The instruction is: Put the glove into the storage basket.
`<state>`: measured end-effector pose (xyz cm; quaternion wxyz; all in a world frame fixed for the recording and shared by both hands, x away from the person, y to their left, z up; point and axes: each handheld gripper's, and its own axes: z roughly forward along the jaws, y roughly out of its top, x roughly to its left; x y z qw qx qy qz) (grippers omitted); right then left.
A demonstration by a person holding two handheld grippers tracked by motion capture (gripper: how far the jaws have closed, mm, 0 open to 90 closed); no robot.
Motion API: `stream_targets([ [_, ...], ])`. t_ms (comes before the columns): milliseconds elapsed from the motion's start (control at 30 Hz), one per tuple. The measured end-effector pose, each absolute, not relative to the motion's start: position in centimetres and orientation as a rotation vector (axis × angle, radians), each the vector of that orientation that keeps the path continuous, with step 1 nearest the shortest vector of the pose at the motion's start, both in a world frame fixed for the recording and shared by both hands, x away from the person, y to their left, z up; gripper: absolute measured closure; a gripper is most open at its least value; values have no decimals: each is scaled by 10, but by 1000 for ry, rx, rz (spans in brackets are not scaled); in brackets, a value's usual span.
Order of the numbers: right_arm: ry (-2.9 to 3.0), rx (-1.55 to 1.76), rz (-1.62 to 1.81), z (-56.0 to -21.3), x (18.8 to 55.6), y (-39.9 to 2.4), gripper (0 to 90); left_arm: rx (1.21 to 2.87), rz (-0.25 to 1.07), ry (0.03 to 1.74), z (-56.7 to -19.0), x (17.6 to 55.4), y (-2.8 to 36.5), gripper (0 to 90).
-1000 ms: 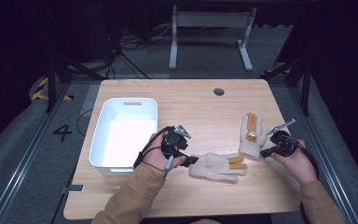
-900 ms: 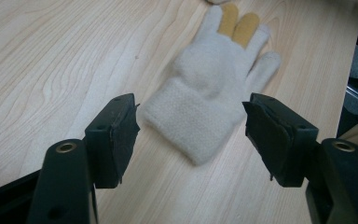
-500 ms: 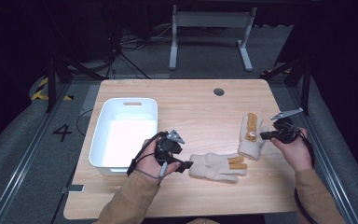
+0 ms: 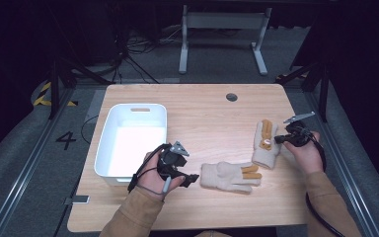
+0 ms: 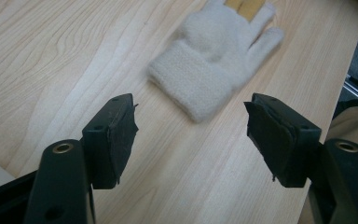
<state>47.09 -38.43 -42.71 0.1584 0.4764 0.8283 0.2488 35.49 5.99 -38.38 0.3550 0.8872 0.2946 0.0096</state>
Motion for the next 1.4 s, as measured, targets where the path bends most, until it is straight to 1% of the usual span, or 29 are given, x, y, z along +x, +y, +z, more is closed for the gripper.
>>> stream_targets([
  [467, 2396, 1422, 653, -434, 454, -398, 891, 2310, -1, 695, -384, 362, 40, 333],
  [633, 2339, 1385, 722, -424, 448, -400, 892, 2318, -5, 678, -385, 364, 35, 333],
  [800, 2341, 1340, 747, -419, 459, -389, 892, 2316, 0, 700, -386, 361, 40, 333],
  [933, 2360, 1301, 720, -423, 471, -378, 891, 2309, 1, 724, -387, 360, 46, 333],
  [1067, 2381, 1317, 690, -428, 476, -377, 891, 2307, 4, 736, -388, 360, 50, 333],
  [1400, 2385, 1371, 661, -432, 464, -390, 891, 2304, -9, 704, -385, 363, 42, 334],
])
